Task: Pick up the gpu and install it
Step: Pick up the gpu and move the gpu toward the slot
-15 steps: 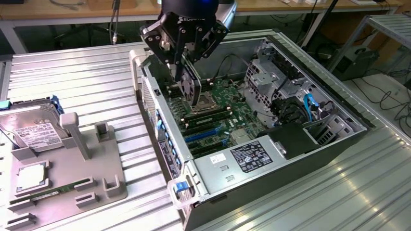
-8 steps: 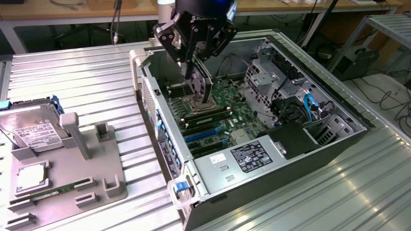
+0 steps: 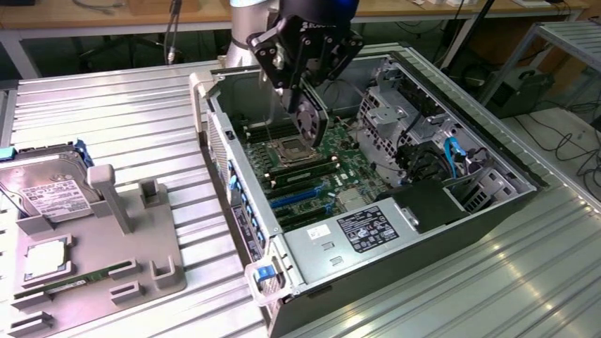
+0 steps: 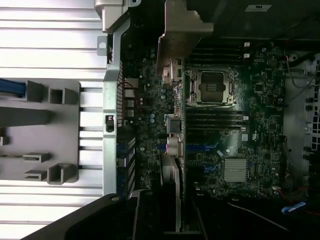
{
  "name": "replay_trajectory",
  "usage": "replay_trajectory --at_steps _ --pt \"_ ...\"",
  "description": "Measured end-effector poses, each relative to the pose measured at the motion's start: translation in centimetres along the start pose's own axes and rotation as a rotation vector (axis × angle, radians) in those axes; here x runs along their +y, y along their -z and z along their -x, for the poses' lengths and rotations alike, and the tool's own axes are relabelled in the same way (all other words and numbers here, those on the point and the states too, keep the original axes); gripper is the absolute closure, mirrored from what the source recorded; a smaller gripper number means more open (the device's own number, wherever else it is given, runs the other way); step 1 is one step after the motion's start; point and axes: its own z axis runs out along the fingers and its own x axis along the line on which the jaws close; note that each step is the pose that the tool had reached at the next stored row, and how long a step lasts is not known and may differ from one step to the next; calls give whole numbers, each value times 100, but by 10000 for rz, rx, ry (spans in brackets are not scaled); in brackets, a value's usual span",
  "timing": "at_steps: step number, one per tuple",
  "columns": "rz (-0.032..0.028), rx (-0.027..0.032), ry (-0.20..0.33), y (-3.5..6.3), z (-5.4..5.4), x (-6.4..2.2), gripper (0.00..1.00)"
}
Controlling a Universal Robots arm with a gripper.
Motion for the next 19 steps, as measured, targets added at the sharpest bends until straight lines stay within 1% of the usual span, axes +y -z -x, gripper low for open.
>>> replay_trajectory --at_steps 7,10,14,15,19 --pt "0 0 -1 0 192 -3 72" --pt "0 0 0 1 310 -5 72" --pt "0 0 -1 1 417 -6 72" --pt "1 0 0 1 475 -8 72" --pt "0 0 0 0 603 -9 72"
